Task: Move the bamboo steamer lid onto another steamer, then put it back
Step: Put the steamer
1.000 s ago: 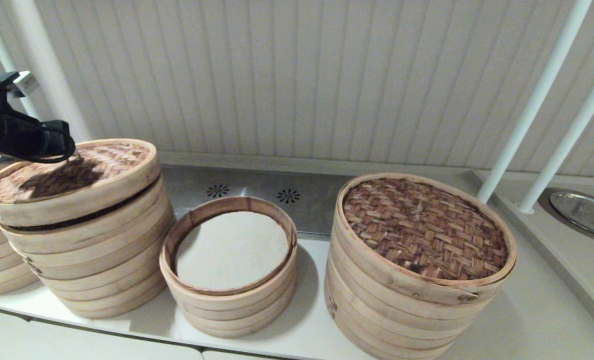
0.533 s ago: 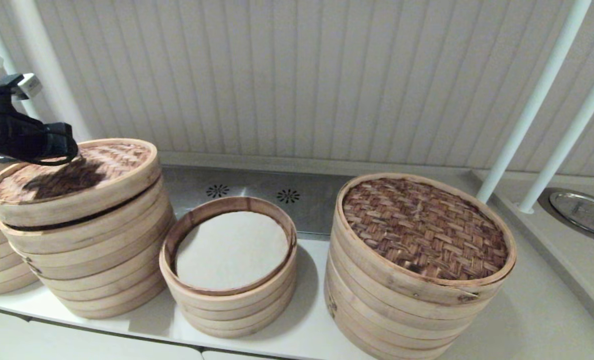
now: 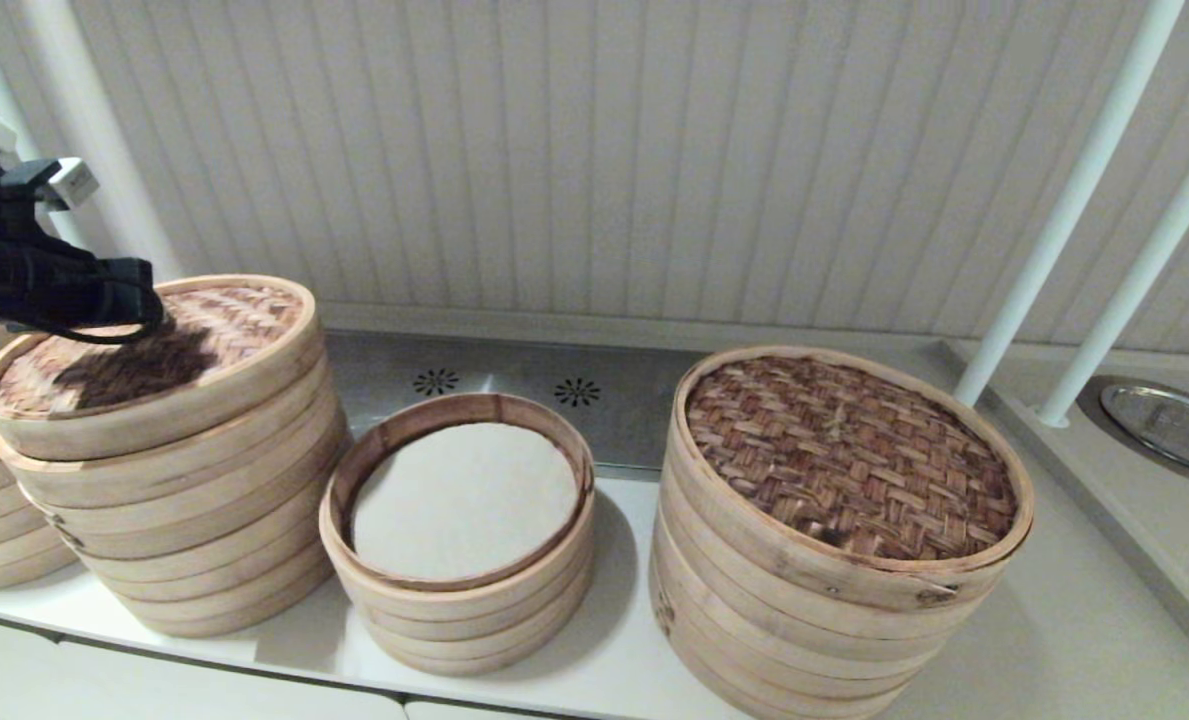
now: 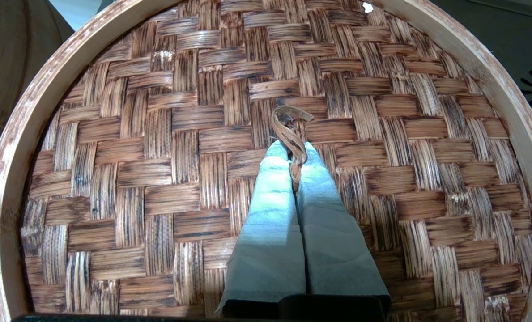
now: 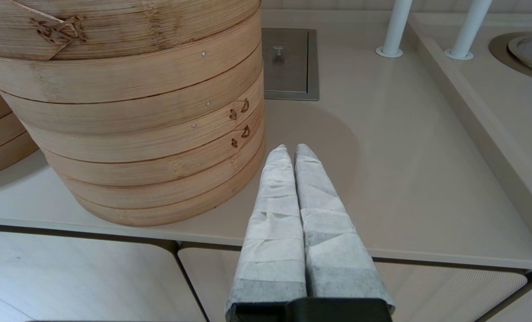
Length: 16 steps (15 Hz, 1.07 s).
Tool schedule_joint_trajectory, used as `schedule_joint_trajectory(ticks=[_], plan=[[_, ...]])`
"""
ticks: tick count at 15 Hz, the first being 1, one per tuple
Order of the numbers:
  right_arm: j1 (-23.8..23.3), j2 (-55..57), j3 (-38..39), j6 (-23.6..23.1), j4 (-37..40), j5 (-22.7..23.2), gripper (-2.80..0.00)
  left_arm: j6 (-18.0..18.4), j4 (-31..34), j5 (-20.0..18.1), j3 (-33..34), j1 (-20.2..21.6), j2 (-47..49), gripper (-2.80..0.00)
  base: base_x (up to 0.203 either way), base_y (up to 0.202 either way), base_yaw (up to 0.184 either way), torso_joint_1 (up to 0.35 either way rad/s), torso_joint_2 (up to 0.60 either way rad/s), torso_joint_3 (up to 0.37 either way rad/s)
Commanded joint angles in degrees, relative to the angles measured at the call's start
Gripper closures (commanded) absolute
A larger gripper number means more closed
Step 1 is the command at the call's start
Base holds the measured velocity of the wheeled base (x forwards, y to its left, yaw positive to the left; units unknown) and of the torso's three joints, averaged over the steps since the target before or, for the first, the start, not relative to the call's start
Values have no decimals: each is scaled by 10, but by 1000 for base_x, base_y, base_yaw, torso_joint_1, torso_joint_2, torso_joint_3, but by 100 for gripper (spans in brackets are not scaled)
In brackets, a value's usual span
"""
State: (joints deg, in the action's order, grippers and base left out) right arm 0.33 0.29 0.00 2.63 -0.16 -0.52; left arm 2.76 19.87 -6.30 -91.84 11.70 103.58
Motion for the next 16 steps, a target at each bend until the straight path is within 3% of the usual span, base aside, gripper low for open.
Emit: schedule_joint_trajectory(ticks=[1, 12, 13, 16], plan=[[0, 0, 2, 0, 0, 0, 0, 0, 3, -1, 1, 0, -3, 0, 0, 0, 0, 0, 0, 0], [0, 0, 2, 0, 0, 0, 0, -3, 21, -12, -8, -5, -11, 0, 0, 0, 0, 0, 0, 0], [0, 0, 1, 0, 0, 0, 0, -3, 21, -12, -5, -5, -12, -280, 0, 0, 0, 0, 0, 0], [0, 0, 2, 0, 0, 0, 0, -2, 18, -21, -2, -5, -14, -280, 0, 0, 0, 0, 0, 0]])
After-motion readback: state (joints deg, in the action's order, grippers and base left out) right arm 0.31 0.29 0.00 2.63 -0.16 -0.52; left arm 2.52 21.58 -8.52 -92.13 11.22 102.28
